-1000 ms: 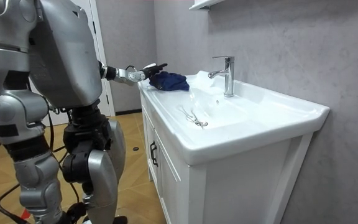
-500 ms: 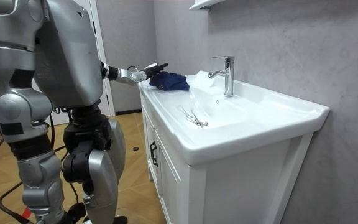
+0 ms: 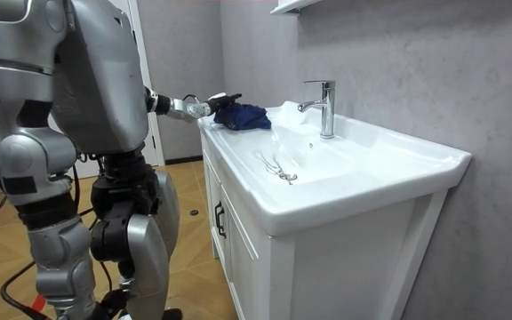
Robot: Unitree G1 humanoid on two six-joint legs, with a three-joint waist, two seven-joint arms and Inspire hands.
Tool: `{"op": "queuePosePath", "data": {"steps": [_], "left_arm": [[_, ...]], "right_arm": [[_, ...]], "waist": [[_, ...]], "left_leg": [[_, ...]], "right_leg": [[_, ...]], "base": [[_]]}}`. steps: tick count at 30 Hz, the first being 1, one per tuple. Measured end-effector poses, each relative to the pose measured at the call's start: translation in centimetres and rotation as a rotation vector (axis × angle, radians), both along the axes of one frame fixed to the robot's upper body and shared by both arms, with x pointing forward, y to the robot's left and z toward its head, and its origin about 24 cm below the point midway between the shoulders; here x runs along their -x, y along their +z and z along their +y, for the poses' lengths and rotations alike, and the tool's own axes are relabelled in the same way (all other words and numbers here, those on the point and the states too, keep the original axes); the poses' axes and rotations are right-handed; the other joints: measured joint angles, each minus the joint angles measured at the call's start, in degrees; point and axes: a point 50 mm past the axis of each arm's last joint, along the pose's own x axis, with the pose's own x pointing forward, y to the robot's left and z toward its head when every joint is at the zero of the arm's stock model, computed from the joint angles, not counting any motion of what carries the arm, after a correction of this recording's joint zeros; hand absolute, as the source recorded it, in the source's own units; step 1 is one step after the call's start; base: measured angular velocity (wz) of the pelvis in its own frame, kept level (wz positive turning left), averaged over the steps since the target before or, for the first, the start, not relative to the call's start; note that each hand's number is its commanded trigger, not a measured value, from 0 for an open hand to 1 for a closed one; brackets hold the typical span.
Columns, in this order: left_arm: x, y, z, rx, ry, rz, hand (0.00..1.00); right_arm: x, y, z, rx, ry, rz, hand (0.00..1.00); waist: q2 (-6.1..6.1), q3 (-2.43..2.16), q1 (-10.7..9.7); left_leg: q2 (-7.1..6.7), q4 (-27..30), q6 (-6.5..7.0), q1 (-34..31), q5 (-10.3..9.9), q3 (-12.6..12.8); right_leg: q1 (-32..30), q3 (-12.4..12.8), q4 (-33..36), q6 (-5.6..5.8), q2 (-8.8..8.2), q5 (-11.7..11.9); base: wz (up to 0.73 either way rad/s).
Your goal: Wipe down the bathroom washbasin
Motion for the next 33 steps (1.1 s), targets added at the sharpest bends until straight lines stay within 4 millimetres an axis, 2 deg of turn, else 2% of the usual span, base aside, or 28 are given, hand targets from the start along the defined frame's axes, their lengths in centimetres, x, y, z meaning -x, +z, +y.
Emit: {"op": "queuePosePath", "data": {"steps": [5, 13, 15, 17, 18, 20, 26, 33], "left_arm": [[-0.3, -0.9, -0.1, 0.054, -0.022, 0.057, 0.0], [-0.8, -1.2, -0.2, 0.09, -0.063, 0.11, 0.0], [-1.0, -1.2, -0.2, 0.097, -0.072, 0.124, 0.11], [-1.2, -1.2, -0.2, 0.102, -0.082, 0.137, 0.54], [-1.3, -1.2, -0.3, 0.106, -0.09, 0.145, 0.54], [-1.4, -1.2, -0.3, 0.098, -0.1, 0.16, 1.0], [-2.2, -0.7, 0.4, 0.068, -0.128, 0.196, 1.0], [-2.8, -0.9, 1.1, 0.044, -0.114, 0.255, 1.0]], "right_arm": [[-0.2, 0.1, -0.3, 0.005, 0.001, 0.001, 0.0], [0.0, 0.1, -0.3, 0.012, -0.002, 0.013, 0.0], [0.1, 0.1, -0.3, 0.016, 0.0, 0.028, 0.0], [0.2, 0.1, -0.3, 0.016, -0.001, 0.037, 0.0], [0.2, 0.1, -0.3, 0.016, -0.003, 0.04, 0.0], [0.2, 0.1, -0.3, 0.016, -0.002, 0.042, 0.0], [-0.1, 0.2, -0.5, 0.018, -0.002, 0.037, 0.0], [0.0, 0.2, -0.6, 0.031, -0.001, 0.041, 0.0]], "waist": [[0.37, 0.18, -0.4], [0.37, 0.07, -0.3], [0.39, -0.04, -0.2], [0.42, -0.08, 0.0], [0.42, -0.08, 0.1], [0.41, -0.09, 0.2], [0.46, -0.14, 0.2], [1.08, -0.32, 0.1]], "left_leg": [[0.0, 0.0, 0.0, 0.0, 0.0, 0.0], [0.0, 0.1, -0.01, -0.1, 0.0, 0.1], [0.01, 0.1, -0.02, -0.2, 0.0, 0.1], [0.02, 0.1, -0.03, -0.1, 0.0, 0.1], [0.03, 0.1, -0.03, 0.0, 0.0, 0.1], [0.03, 0.1, -0.03, 0.2, 0.0, 0.1], [0.03, 0.1, -0.04, 0.5, 0.0, 0.2], [0.03, 0.1, -0.04, 1.1, 0.1, 0.5]], "right_leg": [[0.0, 0.0, 0.0, 0.0, 0.0, 0.0], [-0.1, -0.1, 0.1, 0.0, 0.01, 0.0], [-0.1, -0.2, 0.1, 0.0, 0.01, 0.0], [-0.1, -0.3, 0.1, 0.0, 0.01, 0.0], [0.0, -0.3, 0.1, 0.0, 0.01, 0.0], [0.3, -0.3, 0.1, -0.01, 0.01, 0.0], [0.6, -0.3, 0.3, -0.01, 0.0, 0.0], [1.1, -0.3, 0.2, 0.0, 0.0, 0.0]], "base": [[0.0], [0.0], [0.02], [0.0], [0.0], [0.0], [0.0], [0.0]]}}
